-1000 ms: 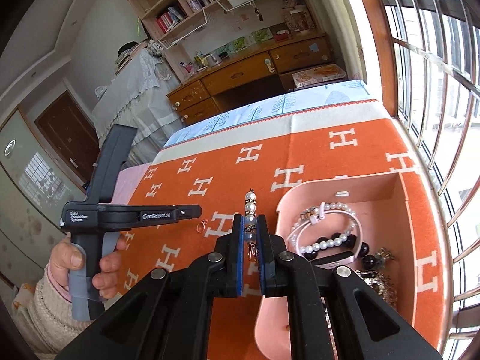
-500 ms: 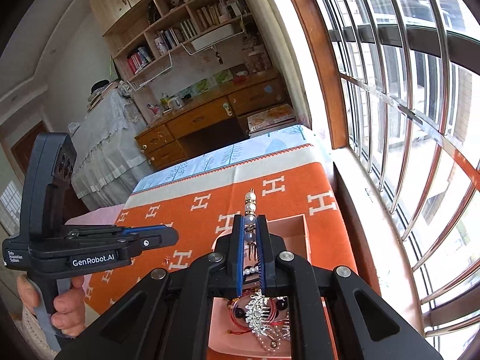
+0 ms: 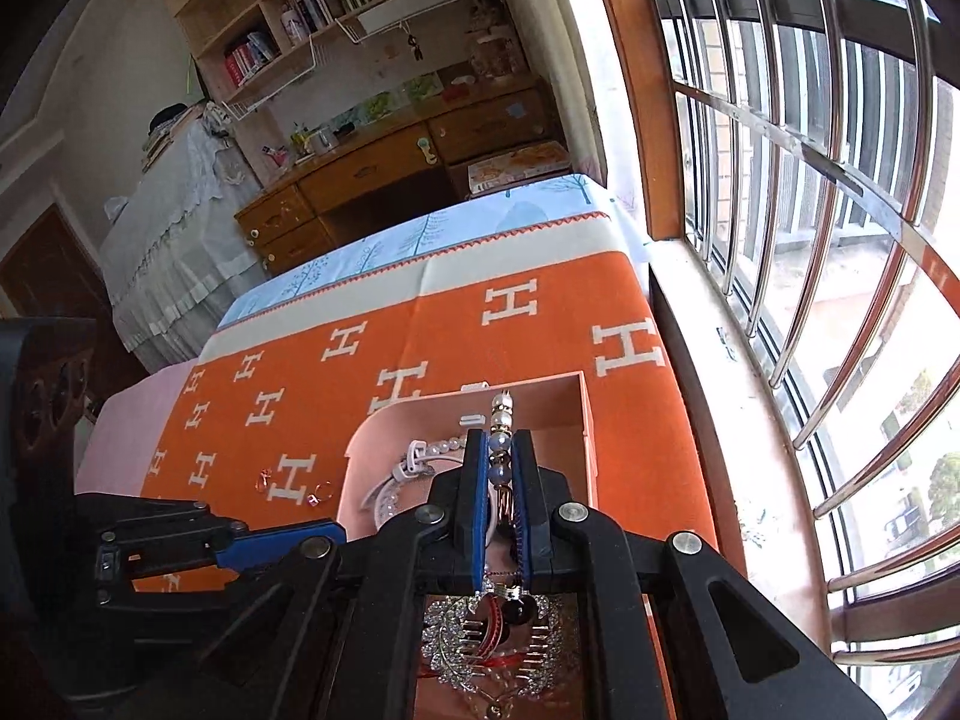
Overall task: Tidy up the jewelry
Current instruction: 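Open the right tool in the tray and lift both tools out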
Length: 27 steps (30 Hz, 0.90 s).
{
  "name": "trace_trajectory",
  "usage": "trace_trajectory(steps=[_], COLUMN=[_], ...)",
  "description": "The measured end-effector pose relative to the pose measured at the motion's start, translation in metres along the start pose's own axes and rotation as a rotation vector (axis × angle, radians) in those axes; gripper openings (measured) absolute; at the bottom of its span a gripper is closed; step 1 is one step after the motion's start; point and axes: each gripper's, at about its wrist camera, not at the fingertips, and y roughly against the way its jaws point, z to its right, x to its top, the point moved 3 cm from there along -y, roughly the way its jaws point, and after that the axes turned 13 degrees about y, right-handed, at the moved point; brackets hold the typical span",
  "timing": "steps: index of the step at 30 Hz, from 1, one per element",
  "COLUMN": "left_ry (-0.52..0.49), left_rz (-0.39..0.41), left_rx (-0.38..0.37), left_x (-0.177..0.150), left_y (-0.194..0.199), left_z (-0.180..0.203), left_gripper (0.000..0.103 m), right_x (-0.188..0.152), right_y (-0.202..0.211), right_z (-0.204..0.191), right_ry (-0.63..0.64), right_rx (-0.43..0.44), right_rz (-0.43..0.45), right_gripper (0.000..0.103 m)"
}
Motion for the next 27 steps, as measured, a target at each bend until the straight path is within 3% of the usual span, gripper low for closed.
trace_trajectory(steps=[3, 5, 7, 17, 27], left_ry=[-0.01, -0.01, 0.0, 0.059, 0.133], left_rz=[0.002, 0.011, 0.026, 0.101, 0.292], left_rx=[-0.005, -0.01, -0.018, 0.01, 0.236], left_x=[-0.002, -0.004, -0.004, -0.01, -0.011], left_y=[0.002, 0.005, 0.009, 0.045, 0.106], left_z=[0.003, 0.002, 0.001, -0.033, -0.118], left_gripper=[0.022, 0.049, 0.059, 0.059, 0.059], right_x=[0.0, 0.0, -0.001, 0.003, 0.023], right_y=[-0.013, -0.018, -0.019, 0.004, 0.013], right_z=[0.001, 0.0, 0.0, -0.02, -0.096], right_ry=[-0.01, -0.016, -0.022, -0.014, 0.088], right_rx=[0.0, -0.002, 0.006, 0.027, 0.141], right_rz=[-0.018, -0.026, -0.025, 0.011, 0.009], right_gripper=[0.008, 0.008, 0.008, 0.008, 0.013])
